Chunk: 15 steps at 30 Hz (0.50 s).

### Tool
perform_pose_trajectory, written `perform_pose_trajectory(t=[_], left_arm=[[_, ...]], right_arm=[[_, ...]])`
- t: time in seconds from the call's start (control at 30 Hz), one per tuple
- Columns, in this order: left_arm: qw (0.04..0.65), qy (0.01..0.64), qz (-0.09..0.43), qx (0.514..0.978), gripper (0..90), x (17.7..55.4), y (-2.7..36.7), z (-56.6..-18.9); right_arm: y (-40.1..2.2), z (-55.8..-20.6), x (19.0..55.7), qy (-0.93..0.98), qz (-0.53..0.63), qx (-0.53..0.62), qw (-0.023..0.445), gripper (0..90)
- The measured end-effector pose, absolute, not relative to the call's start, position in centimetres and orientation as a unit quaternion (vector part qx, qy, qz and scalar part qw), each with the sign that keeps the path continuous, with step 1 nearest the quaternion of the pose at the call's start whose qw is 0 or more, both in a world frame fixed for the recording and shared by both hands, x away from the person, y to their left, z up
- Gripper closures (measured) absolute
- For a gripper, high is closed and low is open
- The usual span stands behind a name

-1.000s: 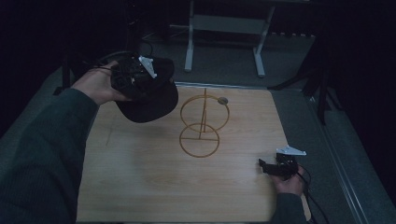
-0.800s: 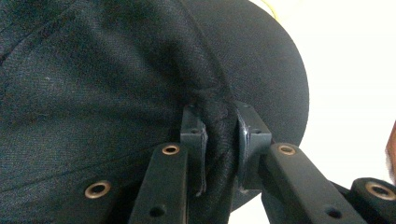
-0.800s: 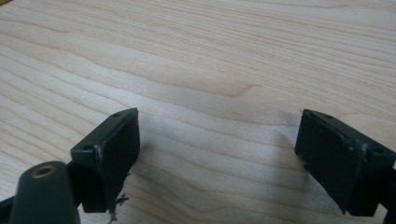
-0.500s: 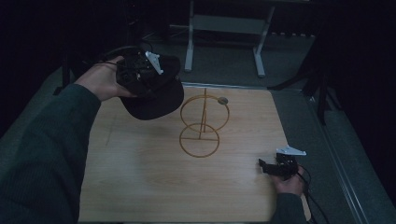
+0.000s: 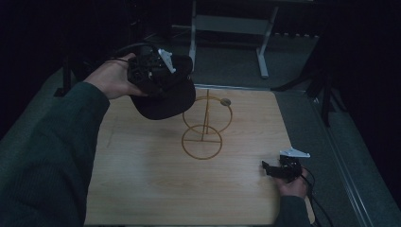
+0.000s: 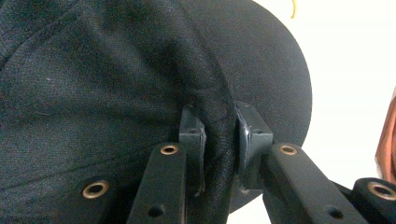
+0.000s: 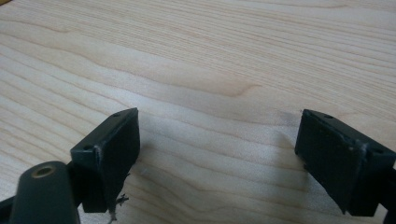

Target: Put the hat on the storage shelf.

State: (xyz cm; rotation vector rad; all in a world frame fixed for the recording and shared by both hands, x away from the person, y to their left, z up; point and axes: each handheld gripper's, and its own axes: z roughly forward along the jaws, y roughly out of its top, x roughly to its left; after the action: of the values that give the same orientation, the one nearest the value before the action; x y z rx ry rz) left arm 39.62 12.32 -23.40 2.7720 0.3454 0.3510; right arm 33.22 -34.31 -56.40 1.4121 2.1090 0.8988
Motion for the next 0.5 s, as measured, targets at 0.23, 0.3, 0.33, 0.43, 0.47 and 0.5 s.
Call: perform_pose_trajectory(t=[0.23, 0.3, 0.33, 0.43, 0.47, 0.5], left_arm=[[0.169, 0.110, 0.122, 0.972, 74.6, 39.5, 10.9, -23.3], [0.170, 0.104, 0.123, 0.972, 74.5, 39.5, 10.4, -23.3], [0.170, 0.102, 0.123, 0.972, 74.4, 39.5, 10.2, -23.4], [0.166, 0.095, 0.121, 0.974, 73.7, 39.5, 9.4, -23.4], [0.165, 0.092, 0.121, 0.974, 73.4, 39.5, 9.2, -23.4], [0.164, 0.089, 0.121, 0.975, 73.1, 39.5, 9.0, -23.4]], right_arm=[[-34.3, -56.4, 33.2, 0.764, 0.325, 0.511, 0.223, 14.0], [-34.3, -56.4, 33.2, 0.764, 0.325, 0.511, 0.223, 14.0], [-34.3, -56.4, 33.2, 0.764, 0.325, 0.511, 0.223, 14.0], [-34.3, -56.4, 33.2, 0.763, 0.326, 0.511, 0.223, 14.0], [-34.3, -56.4, 33.2, 0.763, 0.326, 0.512, 0.223, 14.0], [-34.3, -56.4, 33.2, 0.763, 0.326, 0.512, 0.223, 14.0]])
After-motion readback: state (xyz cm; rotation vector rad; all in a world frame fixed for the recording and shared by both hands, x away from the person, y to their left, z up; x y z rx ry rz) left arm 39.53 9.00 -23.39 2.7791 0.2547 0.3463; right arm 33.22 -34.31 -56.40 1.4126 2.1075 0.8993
